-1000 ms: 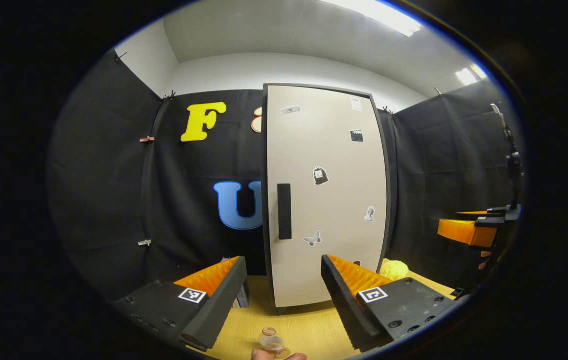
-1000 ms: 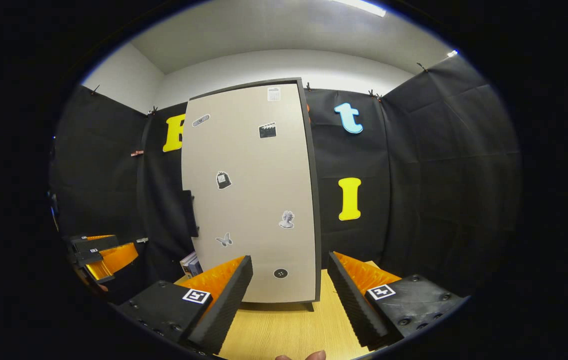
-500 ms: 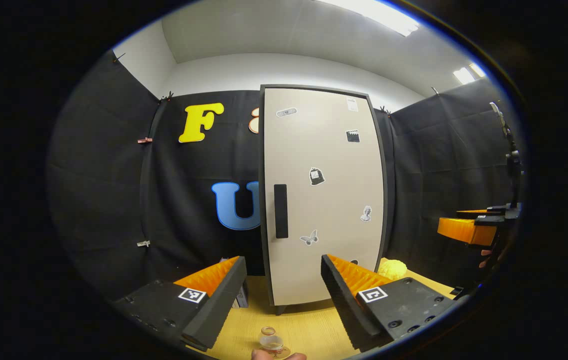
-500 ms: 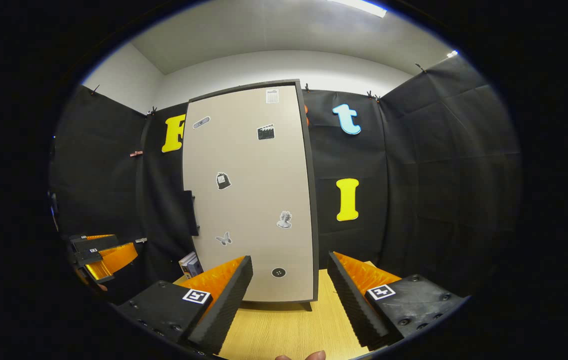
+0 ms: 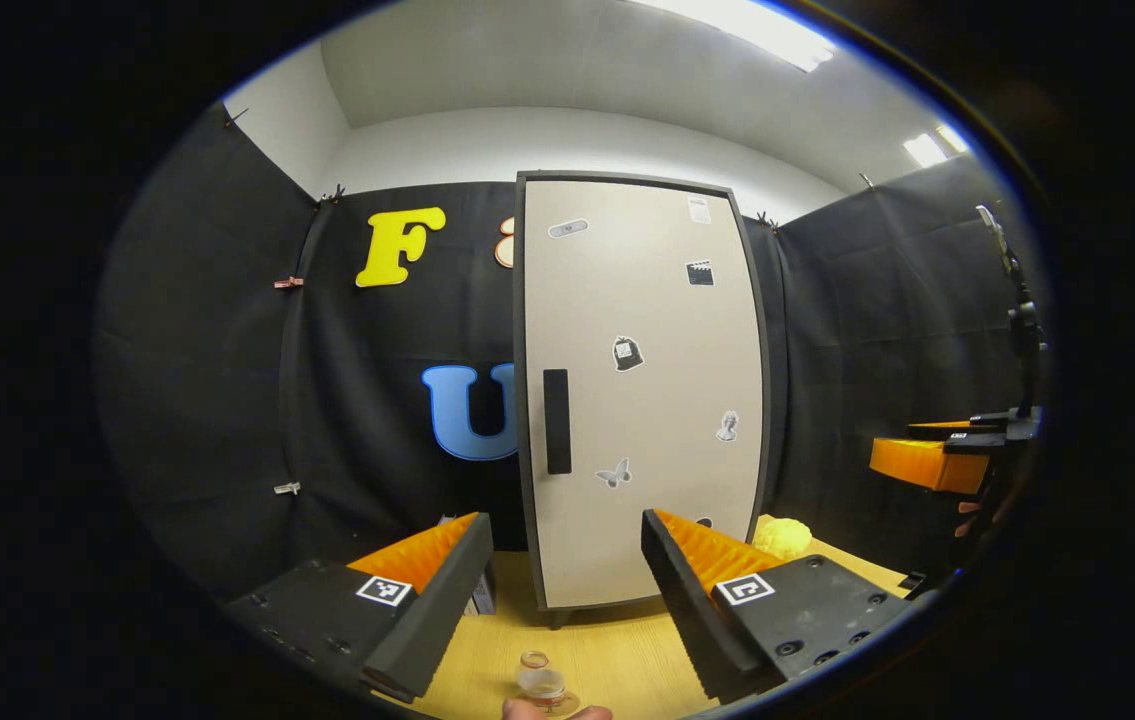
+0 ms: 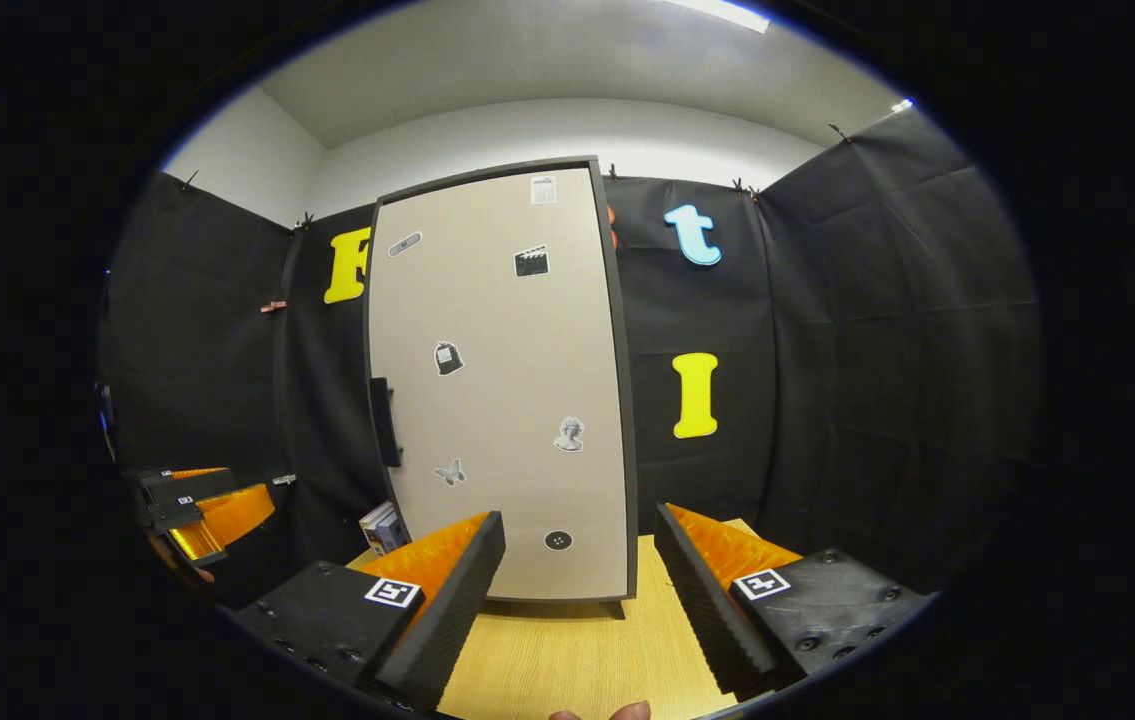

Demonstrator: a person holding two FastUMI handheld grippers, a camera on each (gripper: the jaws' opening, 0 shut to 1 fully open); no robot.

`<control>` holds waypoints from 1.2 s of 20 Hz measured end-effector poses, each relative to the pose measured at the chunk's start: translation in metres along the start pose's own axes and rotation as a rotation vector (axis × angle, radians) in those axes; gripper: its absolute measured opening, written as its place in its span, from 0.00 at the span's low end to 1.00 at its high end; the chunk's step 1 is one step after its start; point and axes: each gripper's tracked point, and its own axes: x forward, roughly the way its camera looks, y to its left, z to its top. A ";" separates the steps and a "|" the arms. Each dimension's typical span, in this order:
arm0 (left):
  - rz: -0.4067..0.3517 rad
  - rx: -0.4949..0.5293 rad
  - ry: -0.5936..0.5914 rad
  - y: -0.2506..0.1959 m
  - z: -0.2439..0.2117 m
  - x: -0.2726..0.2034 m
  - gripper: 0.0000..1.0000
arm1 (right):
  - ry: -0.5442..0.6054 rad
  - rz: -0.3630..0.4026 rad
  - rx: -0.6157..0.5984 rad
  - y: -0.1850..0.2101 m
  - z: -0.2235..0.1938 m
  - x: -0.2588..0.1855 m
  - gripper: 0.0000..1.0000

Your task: Open the cabinet door with the right hand, grasp the bottle in the cabinet with the left hand and place it on the coaster, then close the cabinet door with the right hand.

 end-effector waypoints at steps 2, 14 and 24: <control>0.005 -0.002 0.000 0.001 0.000 0.000 0.95 | 0.000 0.005 -0.001 0.001 0.000 0.002 0.98; 0.017 -0.007 -0.009 0.000 0.002 0.005 0.95 | -0.004 0.016 -0.003 0.001 0.000 0.004 0.98; 0.025 -0.007 -0.020 0.000 0.005 0.008 0.95 | -0.007 0.017 -0.010 -0.001 0.001 0.003 0.98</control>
